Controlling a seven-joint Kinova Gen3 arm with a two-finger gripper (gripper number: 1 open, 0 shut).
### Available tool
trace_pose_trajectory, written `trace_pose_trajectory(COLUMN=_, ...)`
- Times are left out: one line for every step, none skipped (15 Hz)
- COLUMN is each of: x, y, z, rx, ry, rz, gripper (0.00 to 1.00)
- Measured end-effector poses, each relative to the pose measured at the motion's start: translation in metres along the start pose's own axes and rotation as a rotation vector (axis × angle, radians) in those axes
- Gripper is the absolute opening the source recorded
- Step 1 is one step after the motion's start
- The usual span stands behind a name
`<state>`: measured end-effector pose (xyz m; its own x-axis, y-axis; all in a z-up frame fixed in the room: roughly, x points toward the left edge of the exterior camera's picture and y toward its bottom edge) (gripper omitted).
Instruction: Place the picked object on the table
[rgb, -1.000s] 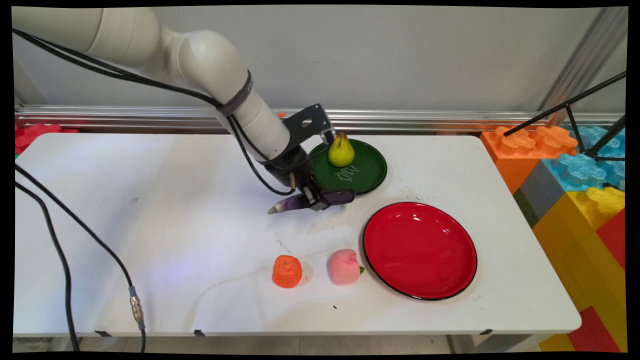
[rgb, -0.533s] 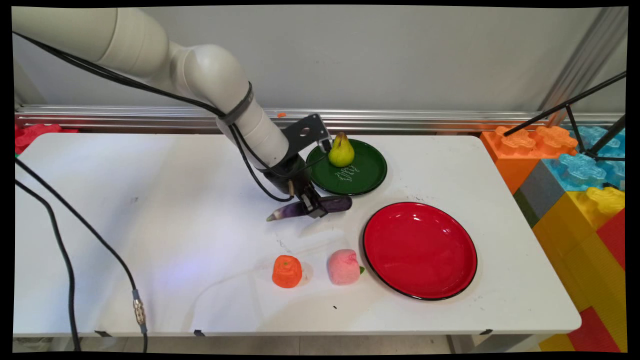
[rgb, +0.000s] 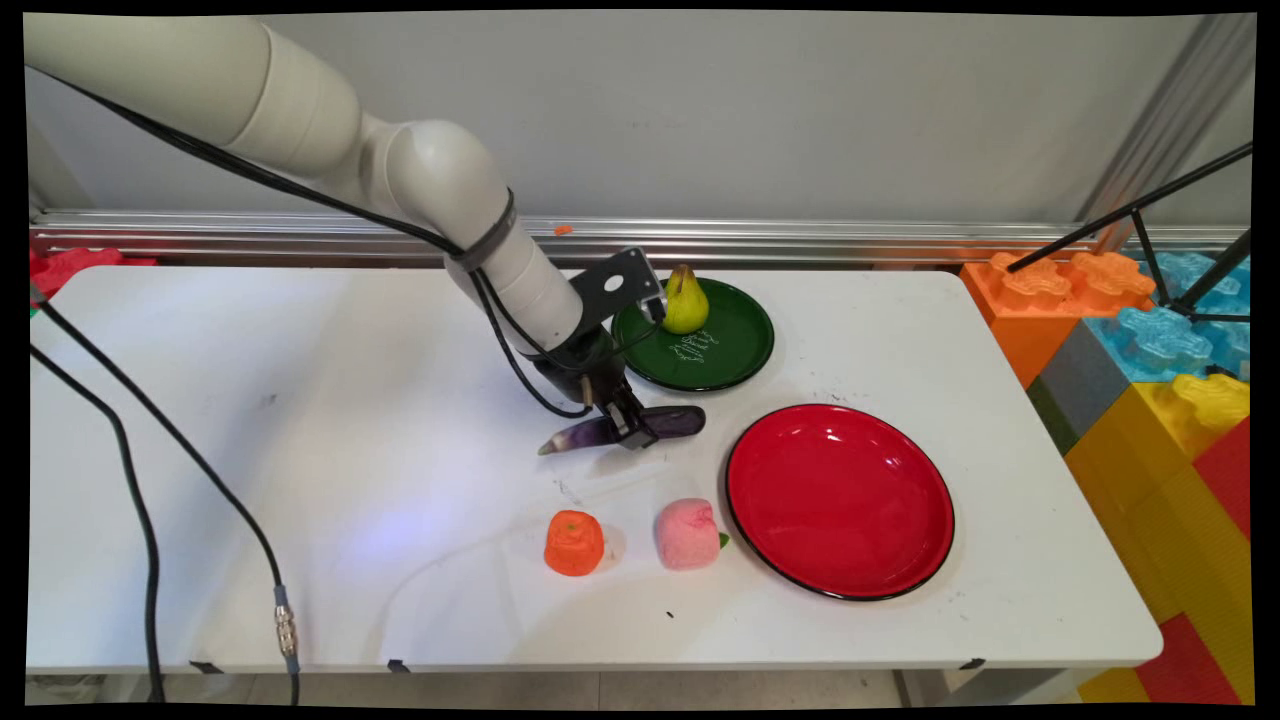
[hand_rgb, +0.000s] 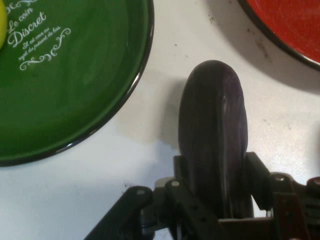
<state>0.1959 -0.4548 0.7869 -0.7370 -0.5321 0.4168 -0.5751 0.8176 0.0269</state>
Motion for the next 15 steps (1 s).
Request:
trace_pose_trajectory(x=0.000, y=0.000, z=0.002, rx=-0.001, ry=0.001, rz=0.000, gripper=0.00)
trace_pose_trajectory(x=-0.001, y=0.000, z=0.004, rx=-0.002, ry=0.001, rz=0.000, gripper=0.00)
trace_pose_trajectory(x=-0.001, y=0.000, z=0.006, rx=-0.004, ry=0.001, rz=0.000, gripper=0.00)
trace_pose_trajectory(x=-0.002, y=0.000, z=0.008, rx=-0.005, ry=0.001, rz=0.001, gripper=0.00)
trace_pose_trajectory(x=-0.003, y=0.000, z=0.010, rx=-0.006, ry=0.000, rz=0.002, gripper=0.00)
trace_pose_trajectory(x=-0.004, y=0.000, z=0.011, rx=-0.008, ry=-0.001, rz=0.003, gripper=0.00)
trace_pose_trajectory(x=-0.004, y=0.000, z=0.013, rx=-0.009, ry=-0.001, rz=0.005, gripper=0.00)
trace_pose_trajectory(x=-0.005, y=0.000, z=0.014, rx=-0.010, ry=-0.002, rz=0.005, gripper=0.00)
trace_pose_trajectory(x=-0.006, y=0.000, z=0.015, rx=-0.011, ry=-0.002, rz=0.006, gripper=0.00)
trace_pose_trajectory(x=-0.006, y=0.000, z=0.016, rx=-0.012, ry=-0.002, rz=0.007, gripper=0.00)
trace_pose_trajectory(x=-0.006, y=0.000, z=0.017, rx=-0.013, ry=-0.002, rz=0.008, gripper=0.00)
trace_pose_trajectory(x=-0.007, y=0.000, z=0.018, rx=-0.014, ry=-0.003, rz=0.009, gripper=0.00)
trace_pose_trajectory(x=-0.007, y=0.000, z=0.018, rx=-0.014, ry=-0.003, rz=0.009, gripper=0.00)
trace_pose_trajectory(x=-0.007, y=0.000, z=0.019, rx=-0.014, ry=-0.003, rz=0.010, gripper=0.00)
trace_pose_trajectory(x=-0.008, y=0.000, z=0.020, rx=-0.015, ry=-0.004, rz=0.010, gripper=0.00)
